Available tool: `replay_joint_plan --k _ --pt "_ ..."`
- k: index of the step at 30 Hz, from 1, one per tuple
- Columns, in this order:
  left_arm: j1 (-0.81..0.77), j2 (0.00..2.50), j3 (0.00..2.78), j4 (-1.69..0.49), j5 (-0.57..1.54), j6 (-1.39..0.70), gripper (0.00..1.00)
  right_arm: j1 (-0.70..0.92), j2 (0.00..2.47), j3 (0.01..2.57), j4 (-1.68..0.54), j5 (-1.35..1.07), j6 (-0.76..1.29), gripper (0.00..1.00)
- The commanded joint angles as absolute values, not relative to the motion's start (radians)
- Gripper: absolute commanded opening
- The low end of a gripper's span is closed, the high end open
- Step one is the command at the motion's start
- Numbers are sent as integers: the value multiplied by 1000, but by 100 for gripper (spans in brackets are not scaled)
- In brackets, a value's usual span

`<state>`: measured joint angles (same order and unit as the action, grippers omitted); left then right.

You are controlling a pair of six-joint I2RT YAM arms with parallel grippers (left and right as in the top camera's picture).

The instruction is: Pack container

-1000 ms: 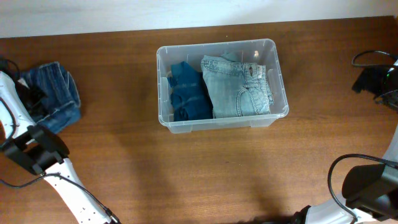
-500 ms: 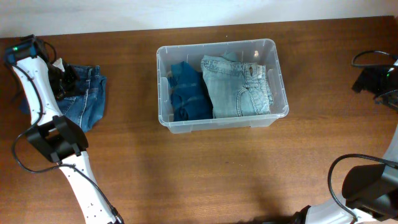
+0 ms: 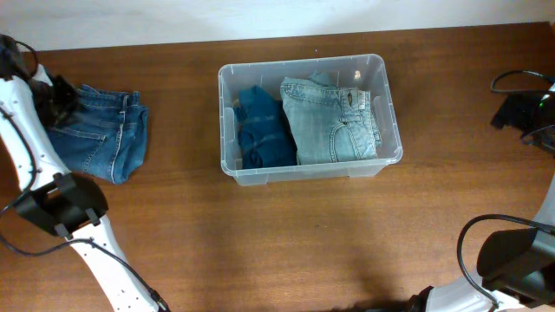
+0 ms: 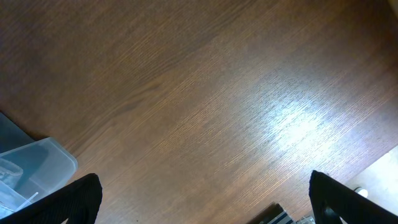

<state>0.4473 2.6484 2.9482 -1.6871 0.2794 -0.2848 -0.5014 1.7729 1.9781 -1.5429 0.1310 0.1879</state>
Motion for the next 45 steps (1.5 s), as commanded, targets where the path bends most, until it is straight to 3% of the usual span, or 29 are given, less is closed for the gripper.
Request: replay_joint_plan --k 1,4,12,18,25,45 --pt "516 2621 2959 -1688 398 -320 100 -505 1774 1979 -1543 139 200 98" --pt "572 2608 2959 -1688 483 -280 100 -505 1774 1979 -1543 140 200 98" --pt "626 2385 2944 -1688 421 -230 100 -505 1774 1979 -1543 139 200 99" --pt "638 2130 2734 -1688 271 -273 100 -505 1774 1979 -1543 139 200 98" --pt "724 2093 2495 -1657 378 -290 100 -505 1774 1979 -1543 139 200 98" --pt "737 2094 1752 -1024 428 -378 100 -505 1774 1979 -1543 139 200 99"
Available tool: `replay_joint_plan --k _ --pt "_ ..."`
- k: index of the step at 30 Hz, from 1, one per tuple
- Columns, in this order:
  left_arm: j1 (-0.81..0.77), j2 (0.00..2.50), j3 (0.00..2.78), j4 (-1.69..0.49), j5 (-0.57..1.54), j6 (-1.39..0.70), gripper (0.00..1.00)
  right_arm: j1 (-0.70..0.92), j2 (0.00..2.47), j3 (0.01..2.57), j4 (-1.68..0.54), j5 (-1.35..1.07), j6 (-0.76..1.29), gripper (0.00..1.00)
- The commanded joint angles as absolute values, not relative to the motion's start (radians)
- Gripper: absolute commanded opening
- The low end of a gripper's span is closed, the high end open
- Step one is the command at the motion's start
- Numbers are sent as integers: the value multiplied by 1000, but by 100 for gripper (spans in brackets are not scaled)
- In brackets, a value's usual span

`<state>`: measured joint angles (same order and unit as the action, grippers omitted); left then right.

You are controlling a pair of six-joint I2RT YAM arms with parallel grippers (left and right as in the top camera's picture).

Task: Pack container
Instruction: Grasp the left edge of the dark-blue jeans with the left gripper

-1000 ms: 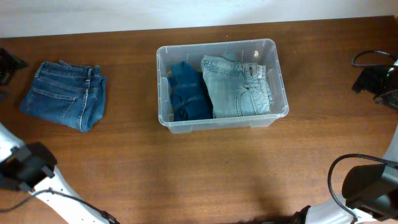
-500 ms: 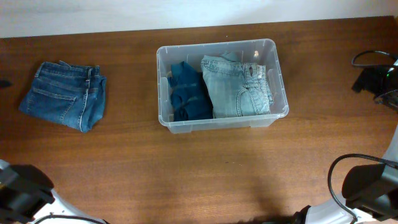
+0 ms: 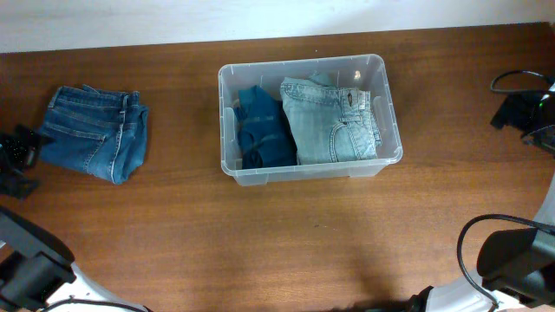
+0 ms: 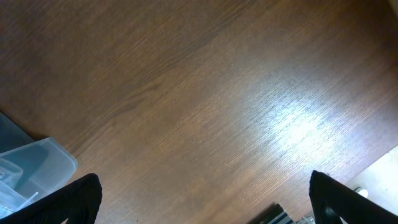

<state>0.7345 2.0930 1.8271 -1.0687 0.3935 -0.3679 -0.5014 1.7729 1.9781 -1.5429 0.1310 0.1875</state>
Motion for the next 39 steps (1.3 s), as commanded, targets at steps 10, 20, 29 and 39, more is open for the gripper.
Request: replay_joint_plan --k 10,20,29,39 --pt "736 2094 1490 -739 577 -377 100 -505 1774 1979 -1543 140 200 98" --pt "722 2099 1452 -595 589 -373 100 -505 1774 1979 -1543 139 200 99" --pt "658 2131 1451 -542 607 -449 100 -505 1774 1979 -1543 140 200 98" --pt "644 2197 1451 -528 591 -474 100 -505 1774 1979 -1543 140 200 98"
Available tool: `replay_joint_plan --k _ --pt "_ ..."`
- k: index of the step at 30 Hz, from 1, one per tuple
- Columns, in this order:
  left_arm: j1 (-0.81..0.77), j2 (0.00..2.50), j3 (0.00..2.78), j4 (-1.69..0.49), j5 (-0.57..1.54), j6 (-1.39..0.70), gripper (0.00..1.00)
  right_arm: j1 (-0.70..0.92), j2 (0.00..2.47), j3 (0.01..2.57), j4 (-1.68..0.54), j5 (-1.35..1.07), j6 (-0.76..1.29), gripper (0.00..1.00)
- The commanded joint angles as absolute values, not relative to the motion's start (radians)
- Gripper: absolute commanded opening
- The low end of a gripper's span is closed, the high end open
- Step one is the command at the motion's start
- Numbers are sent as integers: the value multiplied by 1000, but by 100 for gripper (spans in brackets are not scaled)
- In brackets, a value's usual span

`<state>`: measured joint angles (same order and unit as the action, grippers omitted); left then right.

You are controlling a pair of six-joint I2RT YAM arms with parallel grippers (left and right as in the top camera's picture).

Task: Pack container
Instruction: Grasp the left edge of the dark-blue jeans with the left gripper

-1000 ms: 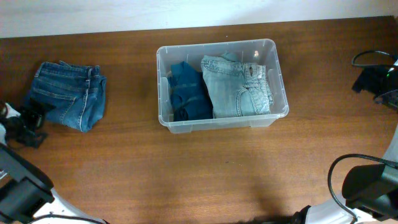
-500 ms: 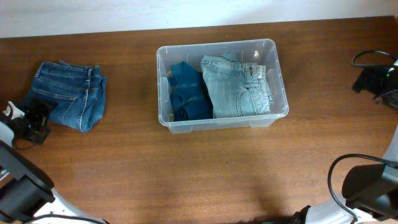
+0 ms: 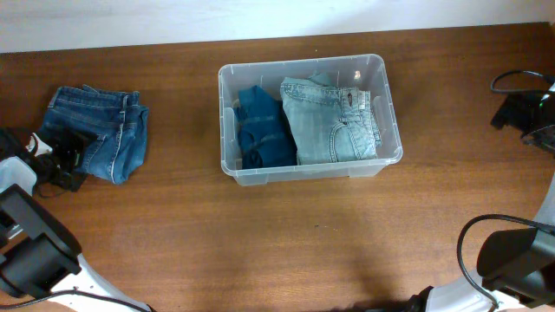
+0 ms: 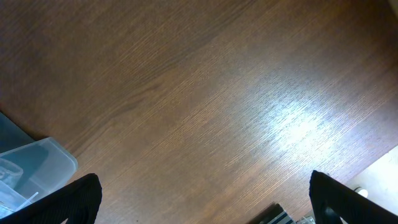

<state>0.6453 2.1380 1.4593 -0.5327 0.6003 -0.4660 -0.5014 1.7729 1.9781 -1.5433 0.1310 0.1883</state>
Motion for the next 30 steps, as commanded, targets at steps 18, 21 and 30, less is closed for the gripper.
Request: replay_joint_plan --k 18,21,30 --pt "644 2207 1451 -558 581 -410 1 -505 1774 1979 -1543 139 200 98" --pt "644 2202 1456 -558 598 -410 1 -505 1774 1979 -1543 139 200 98" --pt "644 2068 1512 -564 652 -384 1 -505 1774 1979 -1543 140 200 98"
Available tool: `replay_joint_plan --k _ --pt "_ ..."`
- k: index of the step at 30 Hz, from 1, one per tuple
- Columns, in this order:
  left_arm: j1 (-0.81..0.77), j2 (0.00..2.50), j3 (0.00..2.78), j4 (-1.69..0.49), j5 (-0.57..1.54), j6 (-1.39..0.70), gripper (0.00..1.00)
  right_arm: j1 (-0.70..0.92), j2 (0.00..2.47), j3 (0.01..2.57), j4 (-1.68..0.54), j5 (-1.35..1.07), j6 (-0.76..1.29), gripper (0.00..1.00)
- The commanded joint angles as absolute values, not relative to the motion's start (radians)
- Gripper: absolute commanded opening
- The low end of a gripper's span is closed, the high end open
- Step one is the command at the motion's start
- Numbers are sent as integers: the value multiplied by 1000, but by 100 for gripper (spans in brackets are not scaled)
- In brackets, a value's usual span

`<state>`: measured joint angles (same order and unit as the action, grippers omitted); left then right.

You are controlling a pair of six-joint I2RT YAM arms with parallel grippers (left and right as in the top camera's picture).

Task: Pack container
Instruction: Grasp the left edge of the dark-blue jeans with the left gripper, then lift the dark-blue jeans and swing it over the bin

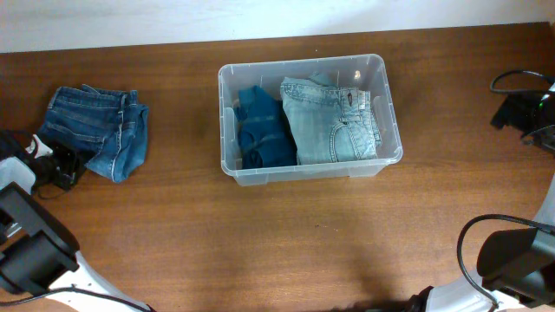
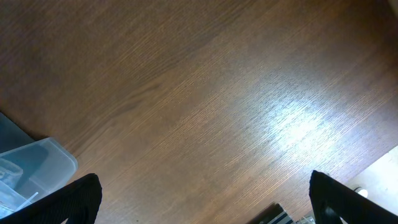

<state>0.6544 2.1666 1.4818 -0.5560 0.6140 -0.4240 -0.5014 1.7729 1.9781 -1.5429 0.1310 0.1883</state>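
Observation:
A clear plastic container (image 1: pixel 227 130) stands mid-table. It holds a dark teal garment (image 1: pixel 260 130) on the left and folded light blue jeans (image 1: pixel 331 121) on the right. Folded dark blue jeans (image 1: pixel 100 130) lie on the table at far left. My left gripper (image 1: pixel 59 166) sits at their lower left corner, touching the edge; its jaws are too small and dark to read. My right gripper (image 2: pixel 202 202) hangs open over bare wood near the right table edge, its fingertips (image 2: pixel 78 199) wide apart with nothing between them. A container corner (image 2: pixel 37 165) shows in the right wrist view.
The wooden table (image 1: pixel 286 234) spreads in front of the container. A black cable (image 1: pixel 512 80) loops at the far right beside the right arm (image 1: pixel 519 111). The table's edge and pale floor (image 2: pixel 379 177) show at the right wrist view's lower right.
My left gripper has shifted a little left and down, from overlapping the dark jeans' lower left corner to sitting at its edge. The right gripper has not moved.
My left gripper first lay over the upper left of the dark jeans. Then it was off at the table's left edge, apart from them. Then it was at their lower left corner, where it stays. The container's contents and the right arm kept still.

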Motion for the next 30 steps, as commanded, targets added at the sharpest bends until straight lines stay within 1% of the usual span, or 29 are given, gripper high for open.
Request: replay_joint_plan --k 1,8,14,20,22,30 --pt "643 2039 1512 -564 652 -384 1 -505 1774 1979 -1543 140 200 98" --pt "625 1791 1512 -591 684 -368 1 -505 1774 1979 -1543 139 200 99" --pt "544 1620 1512 -600 746 -369 1 -505 1774 1979 -1543 139 200 98" --pt "384 1472 1512 -599 748 -369 1 -505 1774 1979 -1543 140 200 99" --pt "295 1418 1512 -594 748 -369 1 -505 1774 1979 -1543 140 200 99" --pt "-1 1363 1512 -591 743 -363 1 -505 1774 1979 -1543 140 200 98"
